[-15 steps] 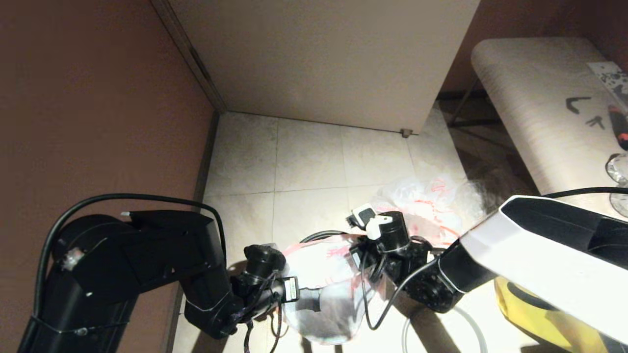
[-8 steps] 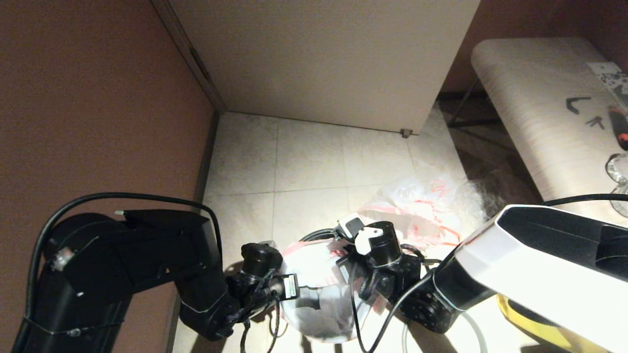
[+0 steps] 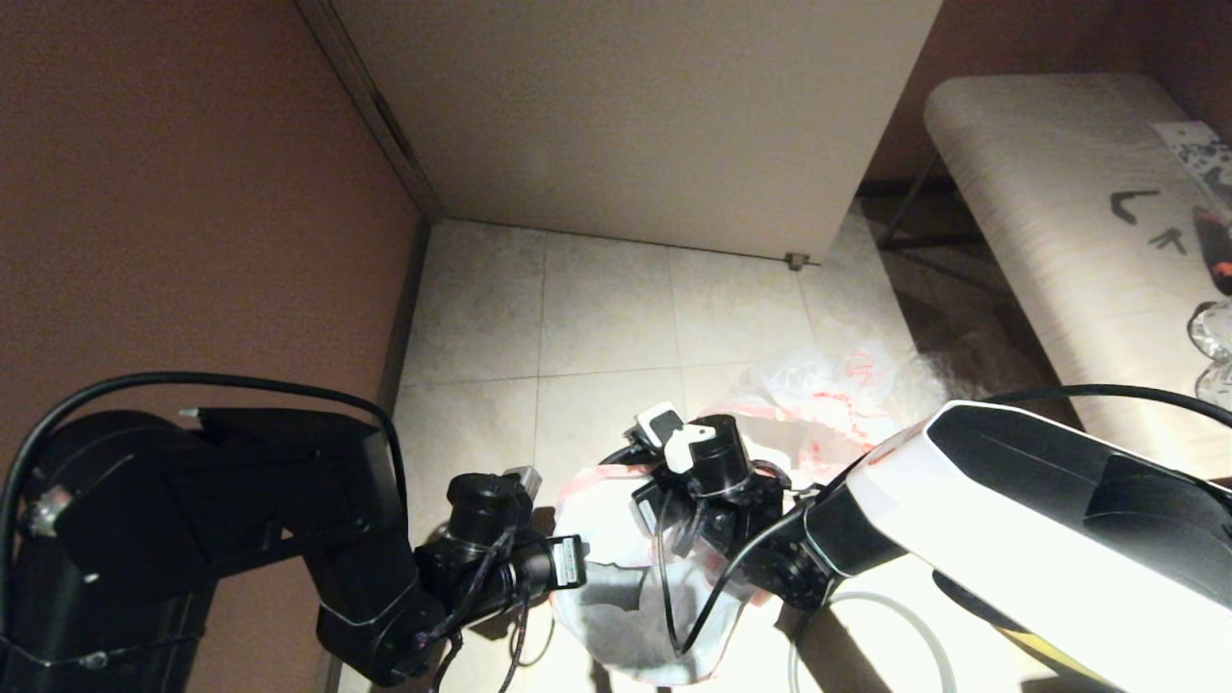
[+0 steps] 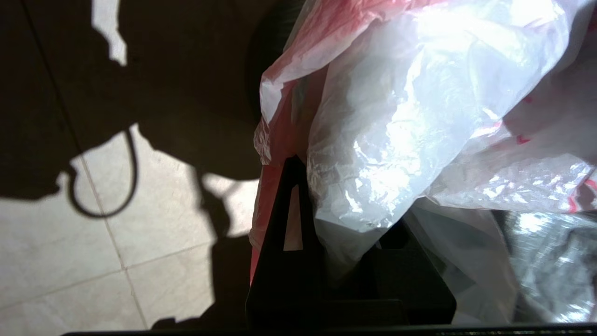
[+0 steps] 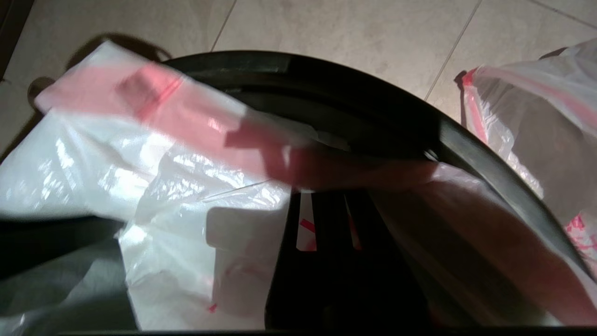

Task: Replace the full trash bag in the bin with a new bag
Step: Put the new garbage bag on the trash can

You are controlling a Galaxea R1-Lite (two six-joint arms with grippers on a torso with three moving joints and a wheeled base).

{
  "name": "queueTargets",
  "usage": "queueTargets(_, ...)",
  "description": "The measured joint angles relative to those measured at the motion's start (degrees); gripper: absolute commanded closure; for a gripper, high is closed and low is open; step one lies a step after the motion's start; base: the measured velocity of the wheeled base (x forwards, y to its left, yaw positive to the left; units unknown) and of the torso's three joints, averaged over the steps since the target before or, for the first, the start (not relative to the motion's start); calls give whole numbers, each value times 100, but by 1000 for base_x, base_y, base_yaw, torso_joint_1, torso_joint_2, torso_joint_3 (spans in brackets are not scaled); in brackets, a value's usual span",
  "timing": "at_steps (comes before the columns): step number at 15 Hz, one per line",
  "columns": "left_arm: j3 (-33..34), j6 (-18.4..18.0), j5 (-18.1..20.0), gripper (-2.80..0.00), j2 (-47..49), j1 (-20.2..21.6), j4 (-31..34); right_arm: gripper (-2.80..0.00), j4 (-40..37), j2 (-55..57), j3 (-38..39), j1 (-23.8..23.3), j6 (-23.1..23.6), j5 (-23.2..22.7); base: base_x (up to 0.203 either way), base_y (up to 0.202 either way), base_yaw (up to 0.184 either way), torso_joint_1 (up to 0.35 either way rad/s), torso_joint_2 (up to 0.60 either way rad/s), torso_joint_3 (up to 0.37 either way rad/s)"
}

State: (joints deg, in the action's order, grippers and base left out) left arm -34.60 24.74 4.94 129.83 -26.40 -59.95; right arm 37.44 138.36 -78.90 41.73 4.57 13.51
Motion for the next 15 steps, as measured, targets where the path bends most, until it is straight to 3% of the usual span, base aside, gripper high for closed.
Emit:
queueTargets(5,104,-302,-119,0,78,-87,-58,0,-140,147,-549,-109,-4,2,0,0,0,0,0,0)
queueTargets(15,70,-518,-493,0,272,-272,-31,0,-120,-150,-453,-153,-533,55,0,0,0,0,0,0)
